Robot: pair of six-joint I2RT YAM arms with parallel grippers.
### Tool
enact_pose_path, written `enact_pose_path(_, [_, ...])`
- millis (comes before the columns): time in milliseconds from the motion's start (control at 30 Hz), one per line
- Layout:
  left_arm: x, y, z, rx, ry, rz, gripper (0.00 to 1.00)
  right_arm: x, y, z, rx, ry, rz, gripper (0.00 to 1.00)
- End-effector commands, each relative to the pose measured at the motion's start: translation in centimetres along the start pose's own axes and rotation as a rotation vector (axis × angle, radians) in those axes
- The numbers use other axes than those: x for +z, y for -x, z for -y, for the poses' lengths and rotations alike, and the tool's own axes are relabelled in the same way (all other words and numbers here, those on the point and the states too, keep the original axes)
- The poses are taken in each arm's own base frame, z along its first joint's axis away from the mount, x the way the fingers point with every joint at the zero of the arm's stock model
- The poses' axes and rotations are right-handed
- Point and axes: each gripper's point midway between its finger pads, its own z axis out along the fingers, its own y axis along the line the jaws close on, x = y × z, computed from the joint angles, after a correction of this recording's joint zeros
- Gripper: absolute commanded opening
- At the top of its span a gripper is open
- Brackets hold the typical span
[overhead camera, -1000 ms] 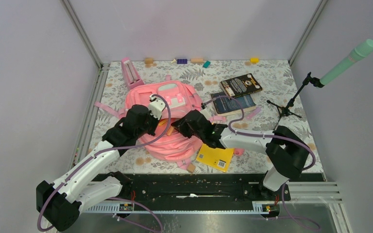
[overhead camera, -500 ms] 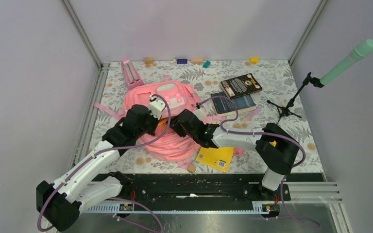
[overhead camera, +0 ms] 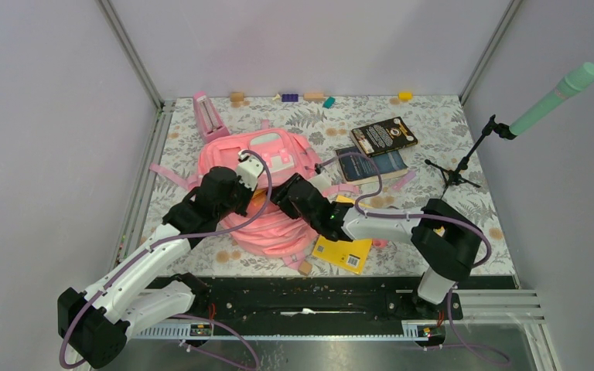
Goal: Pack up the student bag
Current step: Place the stationery in the student bag, then move the stationery to the center of the board.
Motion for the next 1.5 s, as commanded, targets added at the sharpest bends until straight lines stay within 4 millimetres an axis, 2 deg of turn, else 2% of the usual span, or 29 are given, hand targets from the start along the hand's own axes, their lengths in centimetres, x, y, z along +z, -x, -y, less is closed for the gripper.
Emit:
enact_pose_path(0, [-1.3,4.4,-0.3,-0.024,0.004,0.143,0.0,-2.0,2.1,-3.3,-0.048,0.105,0.088,0.51])
enact_pose_path(133, [-1.4,4.3,-0.7,-0.027,0.024,0.143,0.0,-4.1,2.1,-3.3,-0.132,0.12,0.072,0.5])
enact_pose_path(233, [-1.4,4.3,-0.8,-0.029,0.032,0.143,0.0,-6.2,3.1,-1.8,-0.21,0.097,0.079,0.5])
enact_pose_path(300, [-1.4,4.3,-0.9,-0.03,0.034,0.144,0.0,-7.7,4.3,0.2,-0.284,0.056,0.108,0.51])
enact_pose_path(400, [-1.4,4.3,-0.9,-0.028,0.034,0.14,0.0,-9.8,6.4,2.8,-0.454,-0.016,0.149,0.51])
enact_pose_path(500, [-1.4,4.2,-0.9,-0.027,0.035,0.135,0.0,-11.4,9.0,5.7,-0.53,-0.113,0.167,0.54])
enact_pose_path(667, [-1.3,4.0,-1.0,-0.026,0.044,0.127,0.0,-13.4,14.0,11.3,-0.496,-0.267,0.196,0.55])
enact_pose_path(833, [-1.2,3.9,-1.1,-0.025,0.044,0.12,0.0,-15.3,18.2,14.4,-0.469,-0.386,0.256,0.58])
enact_pose_path(1033, [-1.3,3.9,-0.9,-0.025,0.037,0.121,0.0,-15.2,20.7,16.9,-0.467,-0.49,0.267,0.59])
enact_pose_path(1467, [-1.1,3.8,-0.9,-0.032,0.038,0.112,0.0,-11.1,25.2,21.8,-0.35,-0.715,0.258,0.61])
